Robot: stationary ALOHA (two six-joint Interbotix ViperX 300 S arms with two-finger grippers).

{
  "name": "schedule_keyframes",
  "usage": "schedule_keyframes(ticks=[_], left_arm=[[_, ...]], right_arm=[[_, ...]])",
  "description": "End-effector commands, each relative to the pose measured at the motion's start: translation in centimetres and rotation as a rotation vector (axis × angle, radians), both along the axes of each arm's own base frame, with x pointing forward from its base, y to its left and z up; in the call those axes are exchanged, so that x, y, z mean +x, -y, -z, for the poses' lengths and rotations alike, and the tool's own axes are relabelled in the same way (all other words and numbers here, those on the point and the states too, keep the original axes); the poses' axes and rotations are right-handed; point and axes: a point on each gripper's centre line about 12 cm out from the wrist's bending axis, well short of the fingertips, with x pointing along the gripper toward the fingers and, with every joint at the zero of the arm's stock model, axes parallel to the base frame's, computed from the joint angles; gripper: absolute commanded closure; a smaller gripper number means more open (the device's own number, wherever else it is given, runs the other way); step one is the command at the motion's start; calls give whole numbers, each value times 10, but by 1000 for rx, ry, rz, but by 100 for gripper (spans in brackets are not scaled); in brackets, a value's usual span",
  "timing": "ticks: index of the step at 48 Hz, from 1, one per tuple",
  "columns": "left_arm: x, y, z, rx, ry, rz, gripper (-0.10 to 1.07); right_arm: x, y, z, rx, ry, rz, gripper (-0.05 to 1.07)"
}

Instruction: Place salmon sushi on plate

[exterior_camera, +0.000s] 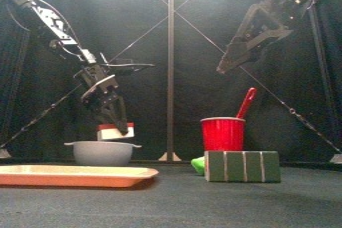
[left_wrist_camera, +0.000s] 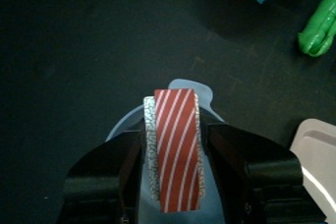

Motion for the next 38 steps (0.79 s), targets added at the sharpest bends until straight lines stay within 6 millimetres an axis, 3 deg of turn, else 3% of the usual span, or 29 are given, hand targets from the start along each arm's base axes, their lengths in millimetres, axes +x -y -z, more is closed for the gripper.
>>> schedule_keyframes(ticks=[1, 9, 26, 38], left_arm=[[3, 1, -10, 9, 28, 4, 38], [3, 12, -22, 31, 35, 26, 38], [0, 73, -56, 70, 72, 168, 38], [-3, 121, -50, 50, 48, 304, 38]], right_arm=[[0, 0, -7, 6, 21, -1, 12], [0, 0, -6, 2, 18, 1, 12], [-2, 0, -5, -2, 10, 7, 12], [-5, 1, -2, 13, -3, 24, 12]])
